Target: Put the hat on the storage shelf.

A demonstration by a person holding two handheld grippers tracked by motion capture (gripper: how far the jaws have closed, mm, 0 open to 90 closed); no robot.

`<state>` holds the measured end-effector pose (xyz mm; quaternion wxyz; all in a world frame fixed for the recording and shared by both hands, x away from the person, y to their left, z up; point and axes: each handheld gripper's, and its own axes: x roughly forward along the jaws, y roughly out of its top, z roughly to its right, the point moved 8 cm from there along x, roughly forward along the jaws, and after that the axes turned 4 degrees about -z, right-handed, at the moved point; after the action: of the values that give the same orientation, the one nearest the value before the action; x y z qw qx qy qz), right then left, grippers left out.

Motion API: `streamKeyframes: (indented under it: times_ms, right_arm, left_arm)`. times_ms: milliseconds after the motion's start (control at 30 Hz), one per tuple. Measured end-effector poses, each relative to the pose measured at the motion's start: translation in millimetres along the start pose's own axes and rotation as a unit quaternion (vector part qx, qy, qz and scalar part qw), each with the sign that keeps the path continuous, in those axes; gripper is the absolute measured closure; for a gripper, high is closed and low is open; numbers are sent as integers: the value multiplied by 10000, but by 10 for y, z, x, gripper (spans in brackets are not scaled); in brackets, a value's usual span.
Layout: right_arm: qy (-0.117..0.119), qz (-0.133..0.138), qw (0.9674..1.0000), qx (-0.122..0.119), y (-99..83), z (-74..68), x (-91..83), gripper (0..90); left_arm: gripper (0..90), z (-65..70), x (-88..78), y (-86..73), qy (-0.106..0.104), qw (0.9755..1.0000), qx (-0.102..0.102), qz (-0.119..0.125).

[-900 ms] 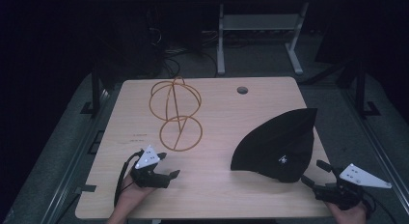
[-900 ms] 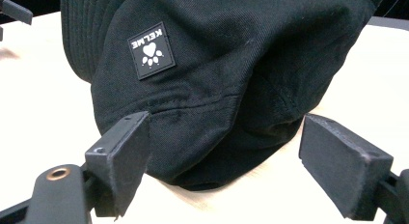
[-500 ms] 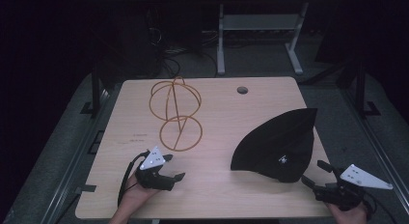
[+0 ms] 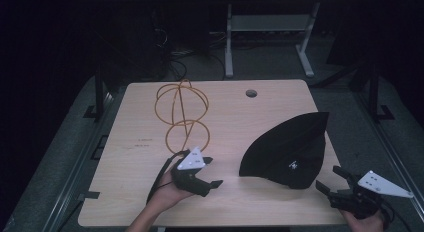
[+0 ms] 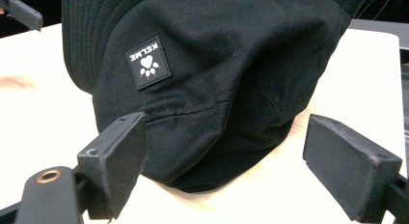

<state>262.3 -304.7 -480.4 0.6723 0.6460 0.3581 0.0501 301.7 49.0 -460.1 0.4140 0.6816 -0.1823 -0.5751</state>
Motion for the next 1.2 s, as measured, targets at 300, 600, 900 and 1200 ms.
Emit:
streamKeyframes:
  times_ms: [300,600,900,1200]
  right_arm:
    - [45,-23,10000,-41,3,-23,5,147]
    - [78,-36,10000,-3,9,-22,13,147]
    - [83,-56,9999,40,20,-3,61,147]
    - [123,-83,9998,160,115,37,188,154]
  left_arm:
    - [261,124,419,335,-398,9986,300,-172]
    - [376,133,680,413,-625,9967,263,-454]
    - [692,173,794,443,-617,9960,459,-453]
    - [833,174,764,493,-776,9960,349,-262]
